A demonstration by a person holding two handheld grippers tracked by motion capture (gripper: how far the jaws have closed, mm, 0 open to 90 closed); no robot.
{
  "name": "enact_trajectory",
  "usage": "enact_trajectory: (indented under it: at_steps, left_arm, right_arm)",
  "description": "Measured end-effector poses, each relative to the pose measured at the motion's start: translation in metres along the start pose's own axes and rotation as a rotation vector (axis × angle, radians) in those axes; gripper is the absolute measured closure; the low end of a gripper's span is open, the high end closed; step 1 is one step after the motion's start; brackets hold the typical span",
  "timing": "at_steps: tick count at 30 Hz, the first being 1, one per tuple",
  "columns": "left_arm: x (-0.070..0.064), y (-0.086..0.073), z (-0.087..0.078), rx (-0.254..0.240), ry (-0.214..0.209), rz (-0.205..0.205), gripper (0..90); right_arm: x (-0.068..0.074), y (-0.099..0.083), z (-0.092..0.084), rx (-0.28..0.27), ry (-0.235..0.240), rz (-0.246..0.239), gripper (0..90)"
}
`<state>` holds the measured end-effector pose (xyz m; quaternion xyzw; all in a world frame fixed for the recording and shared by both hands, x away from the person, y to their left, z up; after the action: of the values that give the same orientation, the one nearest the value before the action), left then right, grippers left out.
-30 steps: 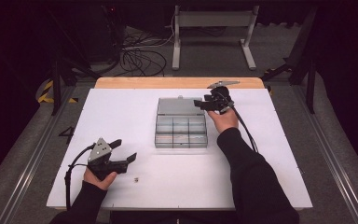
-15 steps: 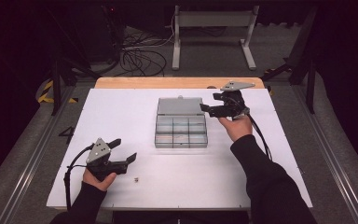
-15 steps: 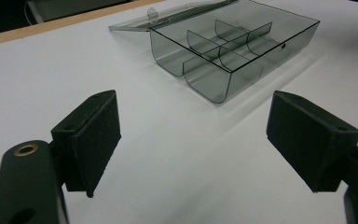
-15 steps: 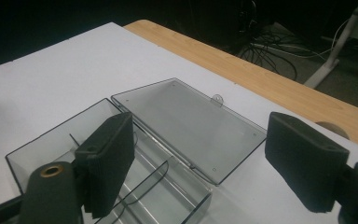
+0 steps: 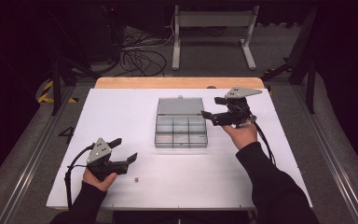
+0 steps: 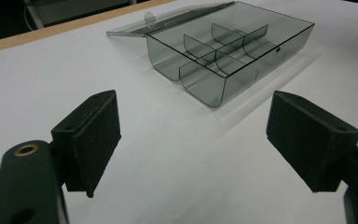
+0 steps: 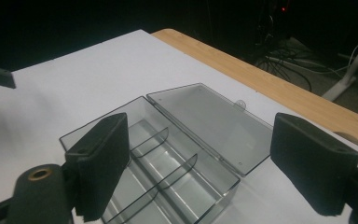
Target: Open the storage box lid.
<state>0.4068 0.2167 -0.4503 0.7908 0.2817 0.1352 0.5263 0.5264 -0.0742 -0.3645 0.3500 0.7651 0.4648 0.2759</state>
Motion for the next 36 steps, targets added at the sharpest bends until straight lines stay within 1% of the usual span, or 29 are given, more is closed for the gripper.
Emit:
enact_trajectory:
  at_steps: [4,9,11,13,16,21,24,25,27,30,33,36]
  left_arm:
    - [-0.002,0.000,0.000,-0.003,-0.004,0.002,18.0]
    - [-0.002,0.000,-0.003,-0.003,-0.001,-0.001,18.0]
    - [-0.002,0.000,-0.004,-0.004,0.000,-0.005,18.0]
    - [-0.002,0.000,-0.004,-0.003,0.001,-0.006,18.0]
    - [-0.001,0.000,-0.005,-0.004,0.003,-0.006,18.0]
    - [-0.001,0.001,-0.006,0.001,0.005,-0.007,18.1]
    - [-0.002,0.002,-0.007,0.009,0.006,0.000,18.1]
    - [-0.003,0.002,-0.007,0.014,0.010,0.009,18.1]
    - [-0.004,0.003,-0.007,0.019,0.008,0.011,18.2]
    - [-0.005,0.004,-0.007,0.023,-0.003,0.011,18.2]
    - [-0.006,0.005,-0.008,0.024,-0.009,0.008,18.2]
    - [-0.008,0.006,-0.008,0.027,-0.018,0.009,18.1]
  right_arm:
    - [0.007,-0.003,-0.012,-0.022,0.012,-0.014,19.3]
    - [0.015,-0.010,-0.024,-0.025,0.035,-0.030,17.9]
    - [0.016,-0.013,-0.026,-0.013,0.041,-0.040,15.9]
    - [0.018,-0.015,-0.029,-0.019,0.043,-0.046,15.7]
    - [0.019,-0.019,-0.034,-0.031,0.045,-0.042,15.1]
    - [0.021,-0.029,-0.041,-0.024,0.044,-0.051,13.8]
    - [0.024,-0.037,-0.047,-0.017,0.057,-0.050,12.2]
    - [0.024,-0.041,-0.049,-0.018,0.058,-0.049,12.2]
    - [0.025,-0.050,-0.052,-0.011,0.059,-0.044,12.1]
    - [0.025,-0.065,-0.055,-0.001,0.056,-0.042,11.9]
    - [0.027,-0.078,-0.058,0.009,0.071,-0.028,11.6]
    - [0.028,-0.090,-0.059,0.022,0.078,-0.031,11.3]
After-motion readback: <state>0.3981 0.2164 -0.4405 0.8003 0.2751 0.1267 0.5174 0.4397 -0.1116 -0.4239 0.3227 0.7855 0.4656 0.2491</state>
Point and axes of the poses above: each handheld gripper's, and its own axes: z roughly forward along the jaws, y roughly out of its top, x roughly to its left, the point moved 10 cm from there along z, roughly forward along the jaws, and after that the axes turned 15 degrees about -y, right-handed, at the moved point
